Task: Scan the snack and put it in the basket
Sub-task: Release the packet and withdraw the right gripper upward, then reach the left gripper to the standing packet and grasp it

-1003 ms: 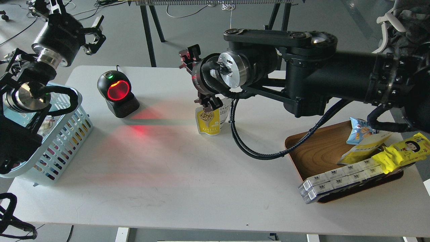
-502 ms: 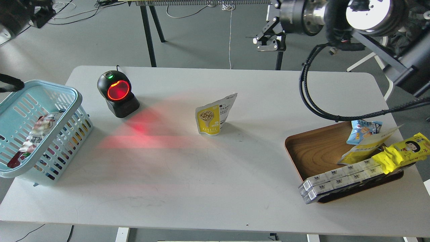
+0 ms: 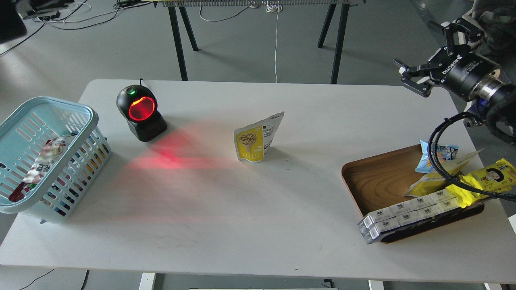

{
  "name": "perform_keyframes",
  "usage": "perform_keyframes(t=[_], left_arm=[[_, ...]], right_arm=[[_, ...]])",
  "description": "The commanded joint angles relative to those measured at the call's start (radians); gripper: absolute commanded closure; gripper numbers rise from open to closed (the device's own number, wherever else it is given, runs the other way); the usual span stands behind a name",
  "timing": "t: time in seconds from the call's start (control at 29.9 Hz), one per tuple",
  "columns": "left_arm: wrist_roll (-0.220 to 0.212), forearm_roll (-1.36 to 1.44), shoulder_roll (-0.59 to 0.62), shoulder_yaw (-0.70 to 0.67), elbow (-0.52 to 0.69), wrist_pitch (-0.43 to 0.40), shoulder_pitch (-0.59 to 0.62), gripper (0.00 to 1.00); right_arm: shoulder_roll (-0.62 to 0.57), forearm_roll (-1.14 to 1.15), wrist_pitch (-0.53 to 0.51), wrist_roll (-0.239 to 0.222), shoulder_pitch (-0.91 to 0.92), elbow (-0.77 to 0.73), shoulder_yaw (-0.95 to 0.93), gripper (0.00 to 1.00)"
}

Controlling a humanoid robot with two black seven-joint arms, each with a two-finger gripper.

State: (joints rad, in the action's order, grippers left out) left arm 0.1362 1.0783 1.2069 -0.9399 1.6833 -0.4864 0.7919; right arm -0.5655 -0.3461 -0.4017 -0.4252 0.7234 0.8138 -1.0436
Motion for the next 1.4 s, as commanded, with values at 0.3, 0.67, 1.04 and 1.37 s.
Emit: perform_keyframes(t=[0.3,0.67,1.04,1.37], left_arm=[[-0.095,0.762,-0.381,0.074,0.078,-0.002,-0.003,0.00],[-0.184,1.103,-0.702,0.292,0.027,-0.002,0.003,0.00],[-0.242,1.103,-0.874,0.340,-0.145,-0.002,-0.011,0.00],[-0.244,1.103,-0.932,0.340,-0.224,-0.002,-0.080,0.01]], right_arm=[[-0.005,0.002,-0.087,0.066,-0.005,-0.105,-0.006,0.00],[-0.004,0.002,-0.087,0.068,-0.009,-0.122,0.005,0.00],[0.006,0.002,-0.087,0.071,-0.007,-0.117,0.008,0.00],[0.010,0.001,-0.087,0.071,-0.012,-0.117,0.008,0.00]])
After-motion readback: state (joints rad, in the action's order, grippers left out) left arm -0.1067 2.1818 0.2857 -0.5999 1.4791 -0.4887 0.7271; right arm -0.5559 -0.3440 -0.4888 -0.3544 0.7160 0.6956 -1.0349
